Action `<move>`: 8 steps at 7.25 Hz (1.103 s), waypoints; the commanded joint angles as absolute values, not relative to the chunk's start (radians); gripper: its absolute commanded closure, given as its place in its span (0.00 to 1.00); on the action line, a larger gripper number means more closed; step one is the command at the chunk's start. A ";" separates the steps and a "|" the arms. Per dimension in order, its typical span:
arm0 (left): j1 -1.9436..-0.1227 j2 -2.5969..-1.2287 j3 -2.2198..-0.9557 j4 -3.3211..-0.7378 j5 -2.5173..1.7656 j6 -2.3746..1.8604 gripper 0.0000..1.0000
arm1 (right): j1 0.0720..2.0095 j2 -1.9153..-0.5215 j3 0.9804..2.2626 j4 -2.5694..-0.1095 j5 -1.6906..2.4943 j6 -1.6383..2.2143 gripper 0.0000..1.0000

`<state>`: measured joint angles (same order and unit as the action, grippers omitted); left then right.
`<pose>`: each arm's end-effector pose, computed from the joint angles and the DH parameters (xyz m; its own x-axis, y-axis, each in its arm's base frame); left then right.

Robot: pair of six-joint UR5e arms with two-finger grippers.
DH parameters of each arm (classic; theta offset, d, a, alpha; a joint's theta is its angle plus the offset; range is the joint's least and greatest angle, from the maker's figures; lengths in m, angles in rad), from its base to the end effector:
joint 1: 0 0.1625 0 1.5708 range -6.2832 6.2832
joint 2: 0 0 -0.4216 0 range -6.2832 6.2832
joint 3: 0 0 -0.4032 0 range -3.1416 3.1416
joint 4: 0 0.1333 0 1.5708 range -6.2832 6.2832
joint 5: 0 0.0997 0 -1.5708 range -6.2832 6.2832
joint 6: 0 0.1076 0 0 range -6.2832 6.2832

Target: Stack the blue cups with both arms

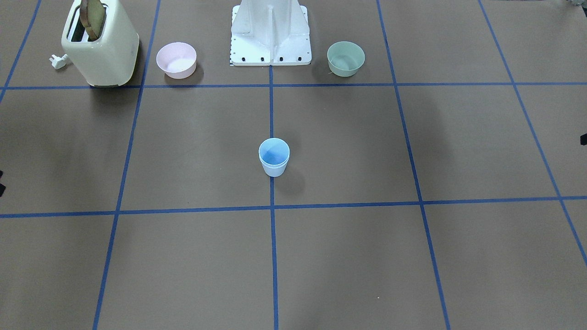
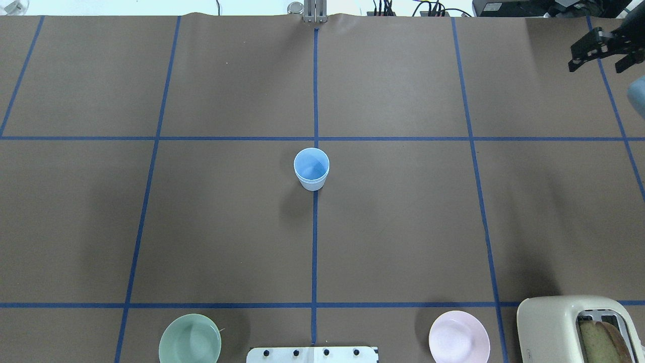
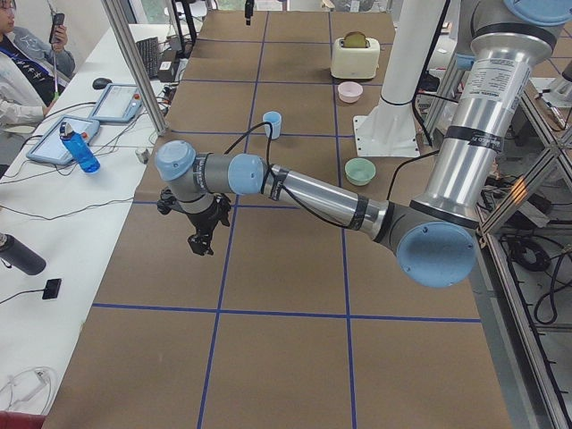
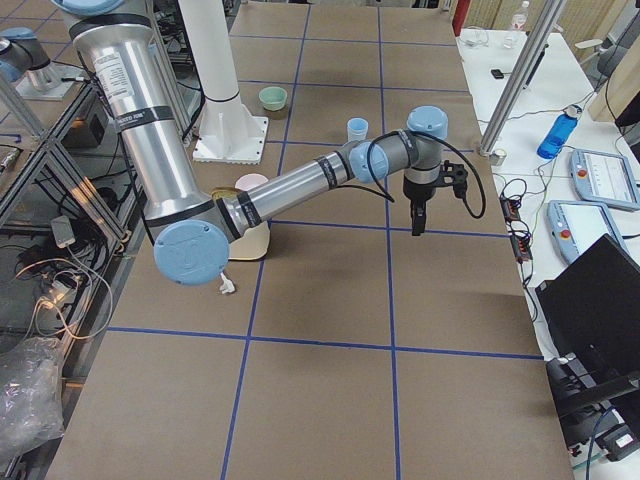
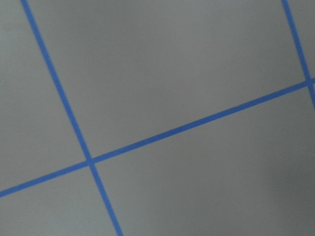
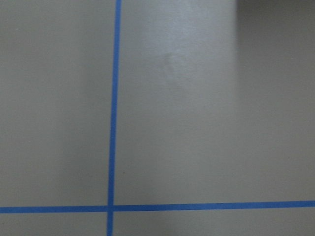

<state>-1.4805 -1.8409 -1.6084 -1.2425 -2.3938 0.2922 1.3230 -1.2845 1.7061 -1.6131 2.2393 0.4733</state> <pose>-0.0005 -0.5974 0.5219 0.6239 0.3312 -0.7079 -0.2818 0.9402 0.1914 -0.0852 -0.6085 0.4435 0.7309 0.0411 0.6812 -0.1183 0.9907 0.0671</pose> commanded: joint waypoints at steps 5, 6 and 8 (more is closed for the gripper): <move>-1.499 -1.724 -1.608 -1.226 -2.390 0.301 0.02 | 1.532 -1.568 1.721 -1.618 2.279 0.169 0.00; -1.499 -1.703 -1.614 -1.229 -2.393 0.299 0.02 | 1.532 -1.589 1.745 -1.618 2.279 0.169 0.00; -1.499 -1.692 -1.615 -1.229 -2.395 0.299 0.02 | 1.532 -1.601 1.763 -1.620 2.279 0.169 0.00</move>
<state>-1.4987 -1.6995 -1.6140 -1.2284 -2.3937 0.2997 1.5315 -1.5933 1.7531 -1.6188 2.2795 0.1690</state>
